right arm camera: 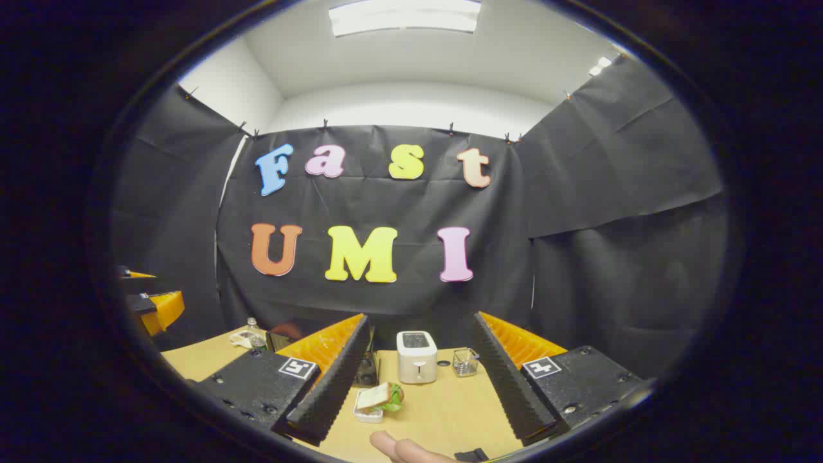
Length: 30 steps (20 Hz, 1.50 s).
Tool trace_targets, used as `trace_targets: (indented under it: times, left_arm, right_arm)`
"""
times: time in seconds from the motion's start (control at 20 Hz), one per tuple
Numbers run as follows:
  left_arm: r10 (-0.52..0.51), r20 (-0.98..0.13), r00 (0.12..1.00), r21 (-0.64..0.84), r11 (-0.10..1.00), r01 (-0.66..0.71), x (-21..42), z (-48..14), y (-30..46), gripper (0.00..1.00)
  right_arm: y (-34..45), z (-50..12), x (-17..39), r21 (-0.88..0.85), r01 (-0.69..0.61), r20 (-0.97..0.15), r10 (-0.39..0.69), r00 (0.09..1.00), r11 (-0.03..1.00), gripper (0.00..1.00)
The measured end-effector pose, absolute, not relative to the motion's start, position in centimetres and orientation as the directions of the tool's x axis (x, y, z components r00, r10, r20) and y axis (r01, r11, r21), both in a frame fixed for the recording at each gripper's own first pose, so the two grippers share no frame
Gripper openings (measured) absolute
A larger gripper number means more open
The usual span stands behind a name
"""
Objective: Open the electric oven with the left hand, put the food in, and close the electric oven.
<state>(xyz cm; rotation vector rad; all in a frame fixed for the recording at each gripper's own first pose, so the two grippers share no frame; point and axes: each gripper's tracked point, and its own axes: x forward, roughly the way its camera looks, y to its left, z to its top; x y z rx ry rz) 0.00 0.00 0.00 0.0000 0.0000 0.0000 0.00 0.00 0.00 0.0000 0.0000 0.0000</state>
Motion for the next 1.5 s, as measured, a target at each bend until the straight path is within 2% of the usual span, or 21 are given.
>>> trace_targets:
  times: [0.05,0.15,0.2,0.25,0.3,0.4,0.45,0.55,0.6,0.8,1.1,1.15,1.2,1.25,1.45,1.5]
  left_arm:
    - [0.000,0.003,1.000,-0.007,1.000,0.000,0.0,0.1,-0.1,0.88]
    - [-0.007,0.006,1.000,-0.016,1.000,0.007,-0.2,0.1,-0.4,0.88]
    - [-0.007,0.009,1.000,-0.017,1.000,0.007,-0.1,0.2,-0.5,0.88]
    - [-0.004,0.012,1.000,-0.018,1.000,0.004,-0.2,0.2,-0.4,0.88]
    - [-0.003,0.012,1.000,-0.018,1.000,0.003,-0.2,0.3,-0.2,0.96]
    - [-0.003,0.016,1.000,-0.029,1.000,0.004,-0.3,0.4,-0.3,0.96]
    - [-0.006,0.020,1.000,-0.039,0.999,0.007,-0.4,0.6,-0.3,0.96]
    - [-0.011,0.026,1.000,-0.053,0.999,0.012,-0.3,0.8,-0.4,0.96]
    - [-0.014,0.027,1.000,-0.054,0.998,0.016,-0.4,0.7,-0.5,0.96]
    - [-0.018,0.033,0.999,-0.050,0.999,0.020,1.0,0.7,-1.1,0.96]
    - [-0.074,-0.011,0.997,-0.088,0.993,0.073,6.5,-0.4,-3.9,0.96]
    - [-0.073,-0.019,0.997,-0.082,0.994,0.072,7.8,-0.5,-4.1,0.88]
    - [-0.070,-0.033,0.997,-0.083,0.994,0.068,9.2,-0.7,-4.1,0.88]
    - [-0.090,-0.051,0.995,-0.097,0.992,0.085,10.7,-1.2,-5.0,0.96]
    - [-0.136,-0.148,0.979,-0.101,0.987,0.122,17.0,-4.3,-7.2,0.94]
    - [-0.155,-0.193,0.969,-0.105,0.985,0.136,18.6,-5.8,-8.0,0.94]
  right_arm:
    - [-0.3,0.2,-0.2,-0.002,0.006,0.012,-0.006,1.000,1.000,1.00]
    - [-0.6,0.4,-0.5,-0.008,0.012,0.029,-0.012,1.000,1.000,1.00]
    - [-0.6,0.3,-0.5,-0.011,0.013,0.028,-0.012,1.000,1.000,0.93]
    - [-0.6,0.2,-0.5,-0.013,0.009,0.029,-0.009,1.000,1.000,1.00]
    - [-0.5,0.1,-0.4,-0.017,0.007,0.027,-0.007,1.000,1.000,1.00]
    - [-0.4,-0.4,-0.2,-0.017,0.005,0.013,-0.005,1.000,1.000,1.00]
    - [-0.3,-0.5,-0.1,-0.016,0.002,0.010,-0.002,1.000,1.000,0.93]
    - [-0.5,-0.7,0.1,-0.014,0.002,0.005,-0.002,1.000,1.000,0.94]
    - [-0.6,-0.7,0.2,-0.010,0.002,0.005,-0.002,1.000,1.000,1.00]
    - [-1.1,-0.5,1.4,-0.005,-0.005,0.016,0.005,1.000,1.000,1.00]
    - [-1.5,-1.3,4.7,-0.022,-0.022,0.008,0.022,1.000,1.000,1.00]
    - [-1.5,-1.4,5.3,-0.024,-0.029,0.005,0.029,1.000,0.999,1.00]
    - [-1.6,-1.2,5.9,-0.021,-0.034,0.006,0.034,0.999,0.999,1.00]
    - [-1.8,-1.3,6.5,-0.016,-0.035,0.005,0.035,0.999,0.999,1.00]
    - [-1.9,-2.1,8.2,-0.003,-0.067,-0.015,0.067,0.998,0.998,1.00]
    - [-2.0,-2.1,8.6,-0.008,-0.077,-0.018,0.077,0.997,0.997,0.94]
